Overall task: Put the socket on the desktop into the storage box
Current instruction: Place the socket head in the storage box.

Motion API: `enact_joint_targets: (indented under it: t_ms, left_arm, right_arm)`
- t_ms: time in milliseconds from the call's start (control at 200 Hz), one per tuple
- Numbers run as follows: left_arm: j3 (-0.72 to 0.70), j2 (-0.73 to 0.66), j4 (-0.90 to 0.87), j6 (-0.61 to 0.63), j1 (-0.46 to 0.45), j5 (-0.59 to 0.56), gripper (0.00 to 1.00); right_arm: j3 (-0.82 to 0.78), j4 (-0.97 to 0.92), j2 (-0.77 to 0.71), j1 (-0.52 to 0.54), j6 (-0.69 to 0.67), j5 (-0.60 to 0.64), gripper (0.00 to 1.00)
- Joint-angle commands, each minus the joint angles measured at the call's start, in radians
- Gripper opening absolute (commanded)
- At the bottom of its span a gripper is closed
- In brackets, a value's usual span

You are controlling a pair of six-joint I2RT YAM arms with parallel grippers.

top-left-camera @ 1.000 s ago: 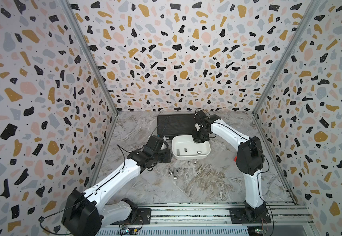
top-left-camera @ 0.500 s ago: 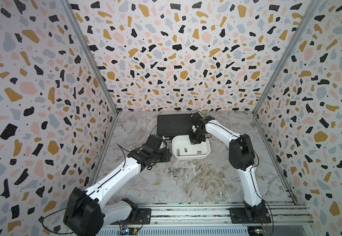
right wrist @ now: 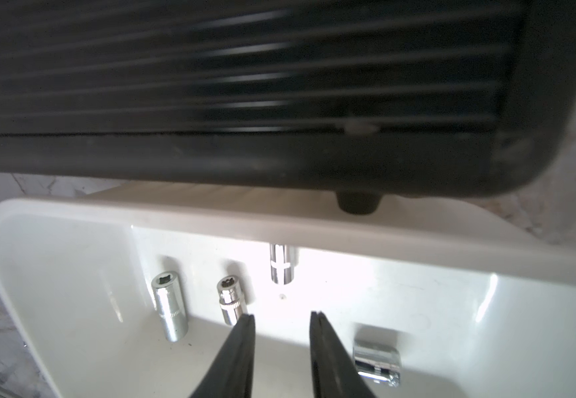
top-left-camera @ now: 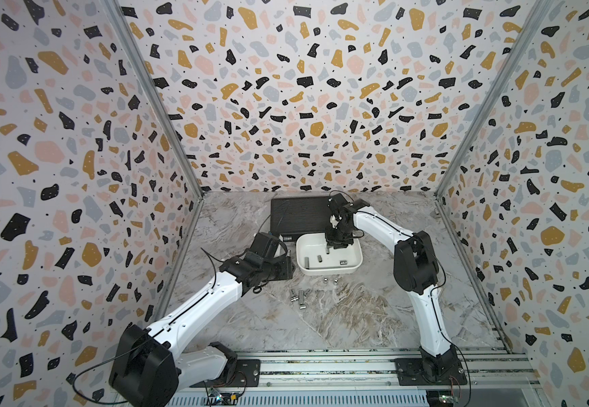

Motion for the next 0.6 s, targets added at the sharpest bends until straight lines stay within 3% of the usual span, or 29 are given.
enact_joint_targets:
  t_ms: [0, 245, 596]
  left_arm:
    - [-0.013, -0.021, 0.021, -0.001, 0.007, 0.005, 0.55]
    - [-0.01, -0.025, 0.0, -0.003, 0.008, -0.01, 0.55]
    - [0.005, -0.018, -0.057, -0.023, 0.016, -0.051, 0.55]
  right_arm:
    - [0.022, -0.022, -0.052, 0.005, -0.009, 0.003, 0.33]
    - [-0.02, -0.011, -0.114, 0.009, -0.024, -0.005, 0.34]
    - [-0.251, 0.14, -0.294, 0.012, -0.059, -0.059, 0.35]
